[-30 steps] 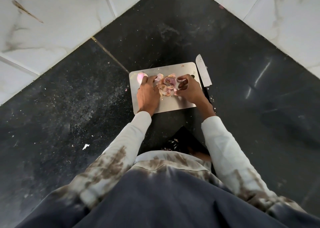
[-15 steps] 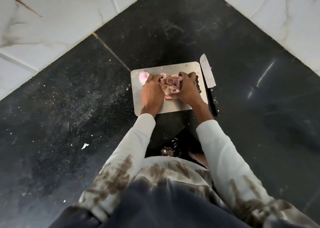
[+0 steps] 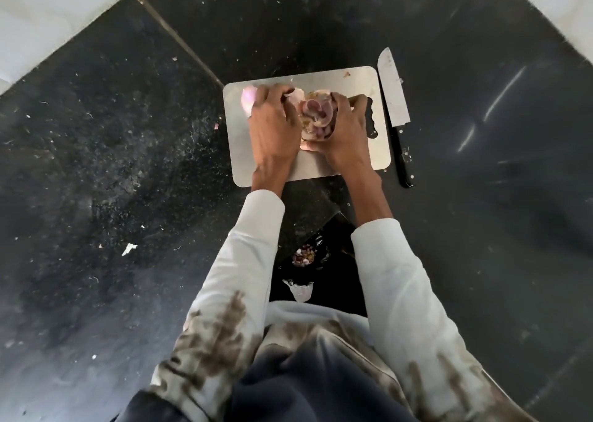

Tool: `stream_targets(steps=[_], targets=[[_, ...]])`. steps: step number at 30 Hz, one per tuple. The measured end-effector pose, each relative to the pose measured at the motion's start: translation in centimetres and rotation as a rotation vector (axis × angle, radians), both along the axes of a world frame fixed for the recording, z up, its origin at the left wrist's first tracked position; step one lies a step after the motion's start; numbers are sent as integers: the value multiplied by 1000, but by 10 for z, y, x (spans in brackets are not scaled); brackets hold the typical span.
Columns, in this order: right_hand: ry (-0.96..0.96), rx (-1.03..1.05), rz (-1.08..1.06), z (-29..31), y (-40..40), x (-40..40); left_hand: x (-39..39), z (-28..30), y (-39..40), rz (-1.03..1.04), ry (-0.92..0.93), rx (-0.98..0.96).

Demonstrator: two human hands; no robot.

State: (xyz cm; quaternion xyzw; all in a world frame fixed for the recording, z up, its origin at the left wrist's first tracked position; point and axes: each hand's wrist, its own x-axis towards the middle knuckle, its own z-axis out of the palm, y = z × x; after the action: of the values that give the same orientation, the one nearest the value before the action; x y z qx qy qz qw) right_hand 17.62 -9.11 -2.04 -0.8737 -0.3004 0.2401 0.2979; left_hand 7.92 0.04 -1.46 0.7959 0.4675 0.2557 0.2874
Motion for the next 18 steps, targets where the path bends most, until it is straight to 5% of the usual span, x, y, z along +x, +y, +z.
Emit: stream_targets(steps=[9, 18], targets=[[-137, -41, 93, -6, 5, -1, 14, -11, -20, -96, 207, -96], [-72, 178, 120, -10, -7, 0, 31, -11, -44, 48, 10, -296]])
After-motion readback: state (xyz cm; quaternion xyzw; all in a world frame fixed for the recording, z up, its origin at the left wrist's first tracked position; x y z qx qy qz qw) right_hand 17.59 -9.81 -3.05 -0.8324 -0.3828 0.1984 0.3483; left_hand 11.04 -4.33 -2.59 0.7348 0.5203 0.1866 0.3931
